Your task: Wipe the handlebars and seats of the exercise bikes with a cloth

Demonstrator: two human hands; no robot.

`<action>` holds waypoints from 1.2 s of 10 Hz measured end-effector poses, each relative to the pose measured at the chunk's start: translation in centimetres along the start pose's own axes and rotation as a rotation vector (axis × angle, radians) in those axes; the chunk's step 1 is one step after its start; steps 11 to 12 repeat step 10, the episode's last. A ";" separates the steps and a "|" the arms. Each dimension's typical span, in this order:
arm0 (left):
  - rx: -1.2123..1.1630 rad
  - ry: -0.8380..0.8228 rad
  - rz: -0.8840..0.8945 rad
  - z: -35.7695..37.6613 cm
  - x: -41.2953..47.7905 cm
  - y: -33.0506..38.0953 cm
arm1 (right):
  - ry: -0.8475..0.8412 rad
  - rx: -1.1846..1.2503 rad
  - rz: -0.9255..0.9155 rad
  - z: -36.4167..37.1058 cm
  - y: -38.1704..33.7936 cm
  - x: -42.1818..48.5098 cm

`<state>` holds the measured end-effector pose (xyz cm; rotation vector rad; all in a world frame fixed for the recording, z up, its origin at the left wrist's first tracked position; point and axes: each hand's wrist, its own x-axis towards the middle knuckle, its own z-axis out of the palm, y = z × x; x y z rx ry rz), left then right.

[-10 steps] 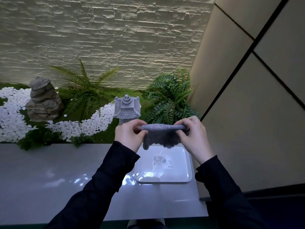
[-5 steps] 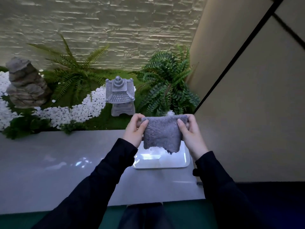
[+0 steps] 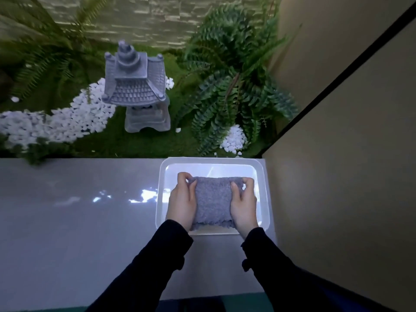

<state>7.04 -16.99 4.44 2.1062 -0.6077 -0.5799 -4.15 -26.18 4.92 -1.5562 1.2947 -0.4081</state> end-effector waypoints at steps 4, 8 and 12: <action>0.189 -0.097 0.006 7.1 4.4 -8.0 | -0.111 -0.478 -0.117 3.9 8.3 7.2; 0.991 -0.353 0.524 5.5 3.6 -10.3 | -0.221 -1.124 -0.606 2.6 11.0 5.9; 1.046 -0.472 0.439 4.6 3.8 -9.8 | -0.443 -1.173 -0.490 0.9 11.3 6.6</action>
